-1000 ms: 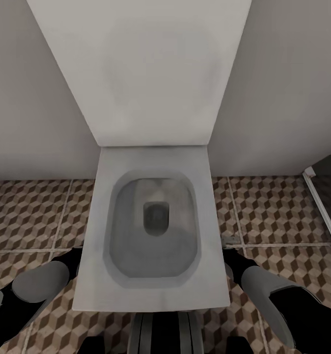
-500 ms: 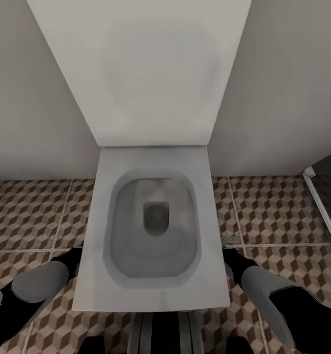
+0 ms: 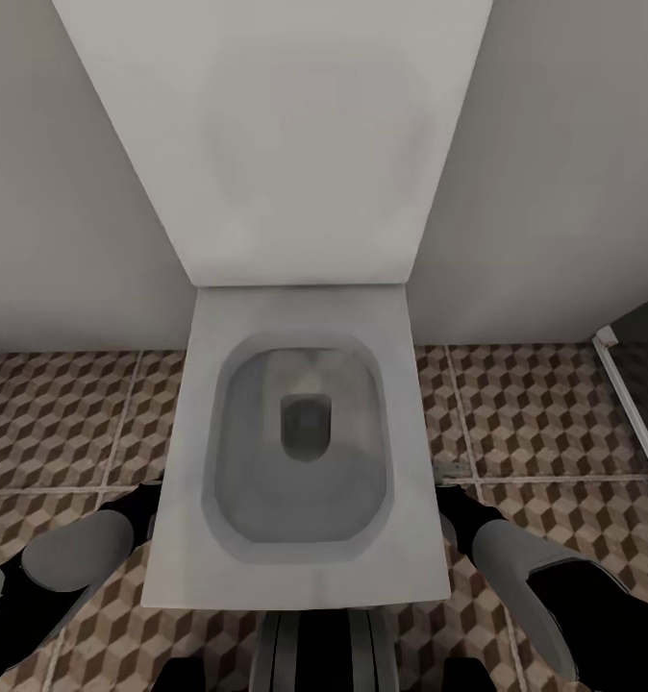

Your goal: Take the four mousetraps from the cabinet in the bathroom and place them on the bathroom floor. Make sure all four end up on the same floor surface, and ensure that at least two of them are either under or directly next to the same bathroom sink.

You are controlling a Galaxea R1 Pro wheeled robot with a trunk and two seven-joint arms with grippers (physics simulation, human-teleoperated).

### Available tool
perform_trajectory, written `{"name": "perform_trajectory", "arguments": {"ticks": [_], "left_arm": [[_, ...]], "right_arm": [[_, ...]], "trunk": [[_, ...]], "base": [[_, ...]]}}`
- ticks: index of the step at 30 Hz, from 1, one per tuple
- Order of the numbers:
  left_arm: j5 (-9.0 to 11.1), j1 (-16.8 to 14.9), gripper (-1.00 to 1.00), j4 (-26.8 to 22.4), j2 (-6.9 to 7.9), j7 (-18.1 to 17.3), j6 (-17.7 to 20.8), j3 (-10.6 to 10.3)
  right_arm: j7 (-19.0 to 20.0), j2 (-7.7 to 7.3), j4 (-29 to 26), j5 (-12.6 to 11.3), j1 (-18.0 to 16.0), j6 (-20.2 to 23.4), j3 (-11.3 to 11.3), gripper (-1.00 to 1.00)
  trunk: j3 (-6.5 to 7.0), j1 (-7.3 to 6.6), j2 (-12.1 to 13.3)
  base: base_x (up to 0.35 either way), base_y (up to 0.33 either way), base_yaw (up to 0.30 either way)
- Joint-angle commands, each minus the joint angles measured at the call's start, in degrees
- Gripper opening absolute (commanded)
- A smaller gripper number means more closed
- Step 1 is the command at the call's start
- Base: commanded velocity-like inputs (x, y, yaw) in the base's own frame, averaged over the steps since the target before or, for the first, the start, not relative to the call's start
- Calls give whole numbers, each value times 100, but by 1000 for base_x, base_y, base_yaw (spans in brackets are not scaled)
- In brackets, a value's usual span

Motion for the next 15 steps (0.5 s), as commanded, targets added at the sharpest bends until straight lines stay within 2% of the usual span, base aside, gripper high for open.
{"name": "perform_trajectory", "arguments": {"ticks": [1,15], "left_arm": [[57,0,100,13,2,-29,26,-43],[60,0,100,19,25,-27,20,-43]], "right_arm": [[-29,-4,-11,-56,0,34,49,100],[-29,-8,-11,-56,-2,34,52,100]], "trunk": [[-3,-1,-1],[-3,-1,-1]], "base": [[0,0,0],[0,0,0]]}}
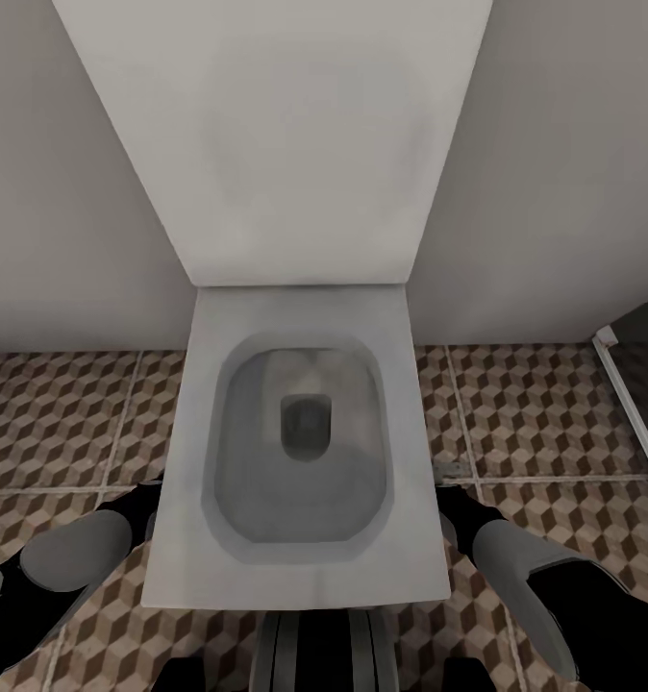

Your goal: Take the four mousetraps from the cabinet in the bathroom and place them on the bathroom floor. Make sure all four end up on the same floor surface, and ensure that at least two of them are either under or directly next to the same bathroom sink.

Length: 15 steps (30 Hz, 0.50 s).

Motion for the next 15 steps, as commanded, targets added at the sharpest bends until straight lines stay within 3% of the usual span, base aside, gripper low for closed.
{"name": "perform_trajectory", "arguments": {"ticks": [1,15], "left_arm": [[55,0,100,11,-1,-32,23,-42],[55,0,100,17,3,-32,11,-42]], "right_arm": [[-29,-1,-11,-57,2,34,50,100],[-25,-4,-11,-57,-2,34,53,100]], "trunk": [[-3,-1,-1],[-3,-1,-1]], "base": [[0,0,0],[0,0,0]]}}
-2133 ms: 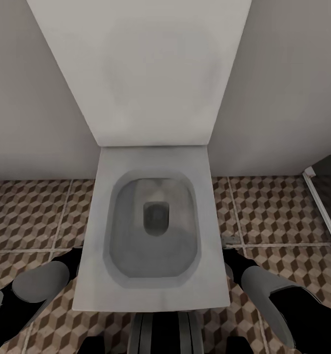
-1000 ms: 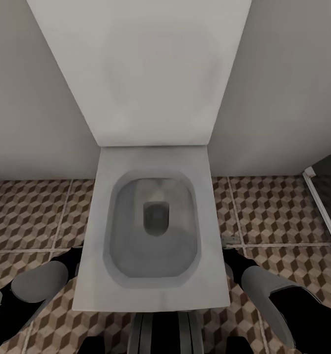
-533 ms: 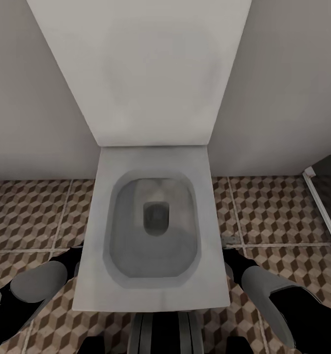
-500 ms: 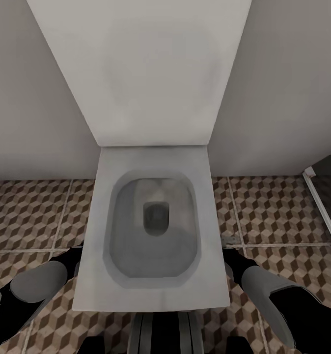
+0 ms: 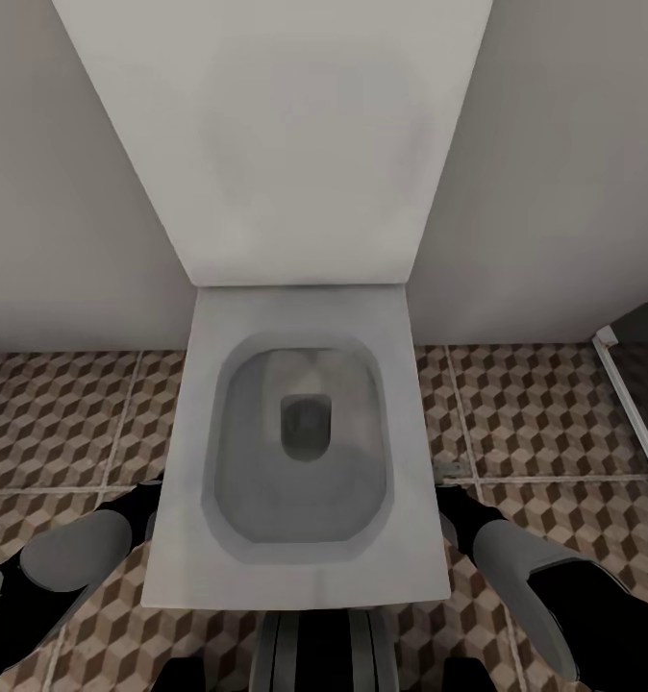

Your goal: Take the four mousetraps from the cabinet in the bathroom and place them on the bathroom floor. Make sure all four end up on the same floor surface, and ensure that at least two of them are either under or directly next to the same bathroom sink.

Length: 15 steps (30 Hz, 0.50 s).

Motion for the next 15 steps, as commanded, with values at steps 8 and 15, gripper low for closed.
{"name": "perform_trajectory", "arguments": {"ticks": [8,15], "left_arm": [[55,0,100,13,-6,-11,-68,-42],[55,0,100,14,-12,22,-79,-33]], "right_arm": [[-23,-14,-4,-57,7,19,52,100],[-23,-9,4,-57,8,-44,52,100]], "trunk": [[-3,-1,-1],[-3,-1,-1]], "base": [[0,0,0],[0,0,0]]}}
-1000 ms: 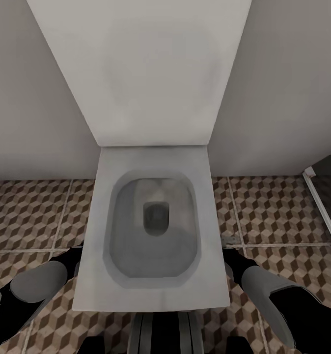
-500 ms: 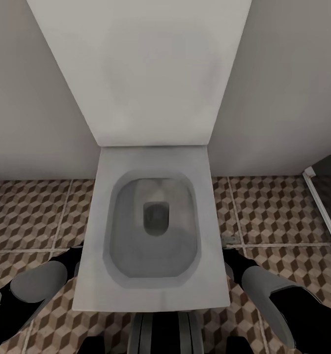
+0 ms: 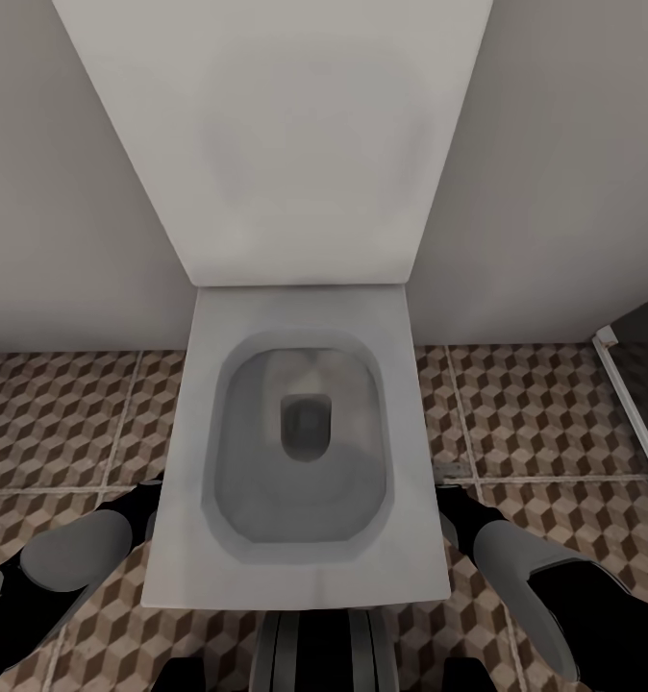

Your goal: Take the four mousetraps from the cabinet in the bathroom and place them on the bathroom floor. Make sure all four end up on the same floor surface, and ensure that at least two of them are either under or directly next to the same bathroom sink.

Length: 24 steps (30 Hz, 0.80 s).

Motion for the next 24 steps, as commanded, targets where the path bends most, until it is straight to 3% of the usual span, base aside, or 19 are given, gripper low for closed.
{"name": "perform_trajectory", "arguments": {"ticks": [1,24], "left_arm": [[55,0,100,7,-3,-25,12,-46],[55,0,100,14,5,-12,-57,-45]], "right_arm": [[-28,0,-11,-56,0,30,50,100],[-28,2,-9,-56,9,20,50,100]], "trunk": [[-3,-1,-1],[-3,-1,-1]], "base": [[0,0,0],[0,0,0]]}}
